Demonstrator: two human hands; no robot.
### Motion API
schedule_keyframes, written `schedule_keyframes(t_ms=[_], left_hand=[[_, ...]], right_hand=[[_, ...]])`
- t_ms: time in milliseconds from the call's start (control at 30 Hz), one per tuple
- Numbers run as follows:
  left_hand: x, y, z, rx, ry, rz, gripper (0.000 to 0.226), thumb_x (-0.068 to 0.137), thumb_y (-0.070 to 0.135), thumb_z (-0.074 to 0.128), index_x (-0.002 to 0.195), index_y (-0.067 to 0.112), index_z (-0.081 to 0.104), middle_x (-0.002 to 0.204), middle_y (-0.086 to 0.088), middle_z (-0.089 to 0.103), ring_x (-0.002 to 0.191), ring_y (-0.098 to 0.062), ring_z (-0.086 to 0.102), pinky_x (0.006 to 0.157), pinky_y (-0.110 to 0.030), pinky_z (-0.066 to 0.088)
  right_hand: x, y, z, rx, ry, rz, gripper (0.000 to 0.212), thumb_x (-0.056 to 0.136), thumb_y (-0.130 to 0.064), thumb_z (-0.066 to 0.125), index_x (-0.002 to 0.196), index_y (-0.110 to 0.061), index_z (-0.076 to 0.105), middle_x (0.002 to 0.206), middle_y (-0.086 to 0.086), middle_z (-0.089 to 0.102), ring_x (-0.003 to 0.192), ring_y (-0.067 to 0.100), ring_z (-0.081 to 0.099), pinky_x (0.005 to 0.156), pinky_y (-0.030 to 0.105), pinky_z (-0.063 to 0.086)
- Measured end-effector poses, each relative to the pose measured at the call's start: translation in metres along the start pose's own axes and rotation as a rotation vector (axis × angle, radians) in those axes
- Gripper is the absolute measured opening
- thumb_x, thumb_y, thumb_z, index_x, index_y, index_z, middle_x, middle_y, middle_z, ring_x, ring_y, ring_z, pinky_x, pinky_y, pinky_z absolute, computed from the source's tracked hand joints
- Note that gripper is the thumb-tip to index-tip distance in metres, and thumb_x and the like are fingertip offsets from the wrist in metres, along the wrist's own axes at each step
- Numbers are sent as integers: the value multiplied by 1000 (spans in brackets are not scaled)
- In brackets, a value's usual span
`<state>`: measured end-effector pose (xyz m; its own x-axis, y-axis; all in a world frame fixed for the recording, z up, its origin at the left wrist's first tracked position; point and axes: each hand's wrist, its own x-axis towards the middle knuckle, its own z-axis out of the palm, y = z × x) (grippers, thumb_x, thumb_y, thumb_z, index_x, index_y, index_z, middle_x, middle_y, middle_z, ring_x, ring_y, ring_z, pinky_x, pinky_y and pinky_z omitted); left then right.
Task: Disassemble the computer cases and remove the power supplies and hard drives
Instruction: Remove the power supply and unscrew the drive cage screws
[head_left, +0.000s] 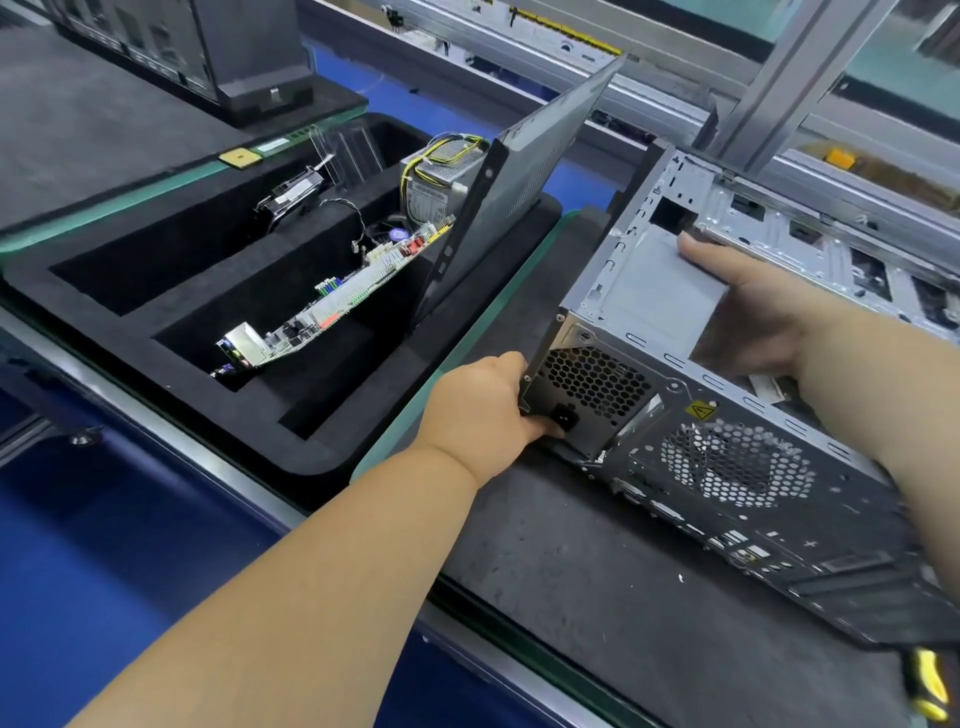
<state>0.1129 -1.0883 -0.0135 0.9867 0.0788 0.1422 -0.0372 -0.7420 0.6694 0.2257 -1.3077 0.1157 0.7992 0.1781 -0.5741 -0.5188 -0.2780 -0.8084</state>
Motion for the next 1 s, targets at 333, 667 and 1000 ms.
schedule_keyframes(t_ms=[333,667,1000], left_hand=[[-4,-4,-1,-95,-15,33,52,64,51,84,103,27,59,97,9,62,92,-14,59,81,-38,53],[-3,-9,-1,-147,-30,60,55,61,50,85,104,29,58,99,11,62,94,-12,59,82,-39,52],[0,-1,2,-127,25,21,54,71,65,66,108,25,61,97,9,66,91,-12,62,81,-39,54]], right_hand=[[-10,7,1,-47,-238,-138,85,73,-33,78,146,-6,44,152,25,37,143,43,32,120,58,16],[0,15,1,-47,-196,-154,66,78,-34,62,139,-9,53,128,17,57,117,32,53,115,55,29],[6,12,-5,30,-55,-146,70,71,-41,70,135,-15,58,124,10,66,102,29,68,73,39,58]])
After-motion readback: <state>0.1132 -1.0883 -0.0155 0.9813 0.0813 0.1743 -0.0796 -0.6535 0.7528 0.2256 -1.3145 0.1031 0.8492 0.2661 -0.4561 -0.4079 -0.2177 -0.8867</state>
